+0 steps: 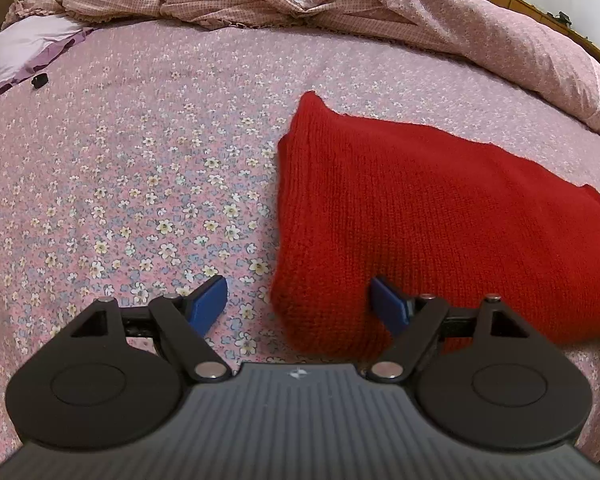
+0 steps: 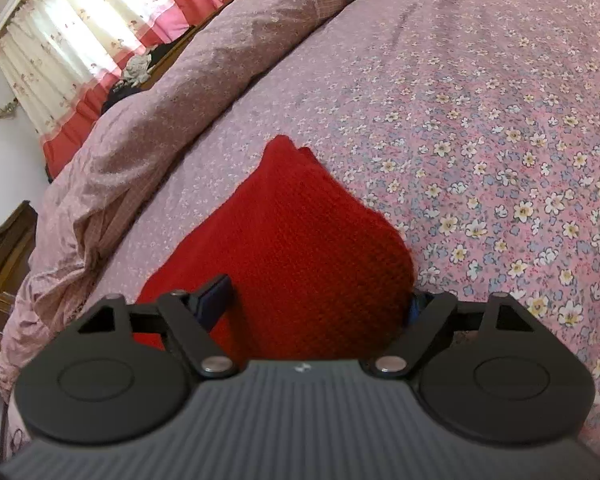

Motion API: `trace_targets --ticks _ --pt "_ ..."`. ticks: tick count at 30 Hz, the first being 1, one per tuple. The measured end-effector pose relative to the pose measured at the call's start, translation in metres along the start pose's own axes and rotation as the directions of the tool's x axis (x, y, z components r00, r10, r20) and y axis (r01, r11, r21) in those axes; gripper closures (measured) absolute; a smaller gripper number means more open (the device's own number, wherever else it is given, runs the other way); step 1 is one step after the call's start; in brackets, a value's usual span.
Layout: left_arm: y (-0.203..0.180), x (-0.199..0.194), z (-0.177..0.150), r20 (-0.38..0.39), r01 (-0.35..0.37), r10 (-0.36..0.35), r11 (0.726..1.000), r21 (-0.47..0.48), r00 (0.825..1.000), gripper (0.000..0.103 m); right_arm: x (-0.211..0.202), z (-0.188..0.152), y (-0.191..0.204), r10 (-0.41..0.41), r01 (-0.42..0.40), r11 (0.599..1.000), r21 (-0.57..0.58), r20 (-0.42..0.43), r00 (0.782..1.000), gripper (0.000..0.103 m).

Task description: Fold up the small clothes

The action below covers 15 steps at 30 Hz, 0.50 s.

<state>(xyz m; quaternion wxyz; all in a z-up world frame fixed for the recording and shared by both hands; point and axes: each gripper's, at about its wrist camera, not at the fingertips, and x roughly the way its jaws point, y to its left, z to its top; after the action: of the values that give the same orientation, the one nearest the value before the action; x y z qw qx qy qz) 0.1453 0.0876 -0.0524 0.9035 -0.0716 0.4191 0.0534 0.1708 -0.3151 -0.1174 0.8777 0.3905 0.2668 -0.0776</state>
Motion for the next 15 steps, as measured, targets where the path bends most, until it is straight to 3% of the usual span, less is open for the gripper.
trace_targets --ticks 6,9,15 --pt "0.002 0.000 0.003 -0.022 -0.006 0.006 1.000 -0.008 1.000 0.018 -0.005 0.002 -0.010 0.042 -0.043 0.997 0.064 0.022 0.999 0.057" --pt "0.002 -0.002 0.003 -0.023 -0.010 0.010 1.000 -0.006 1.000 0.018 -0.011 0.004 -0.002 0.067 -0.067 0.998 0.012 0.033 0.997 0.064" --pt "0.002 -0.007 0.002 -0.021 -0.010 0.010 1.000 0.004 1.000 0.018 -0.023 0.008 0.023 0.118 -0.111 0.989 -0.097 0.067 0.991 0.067"
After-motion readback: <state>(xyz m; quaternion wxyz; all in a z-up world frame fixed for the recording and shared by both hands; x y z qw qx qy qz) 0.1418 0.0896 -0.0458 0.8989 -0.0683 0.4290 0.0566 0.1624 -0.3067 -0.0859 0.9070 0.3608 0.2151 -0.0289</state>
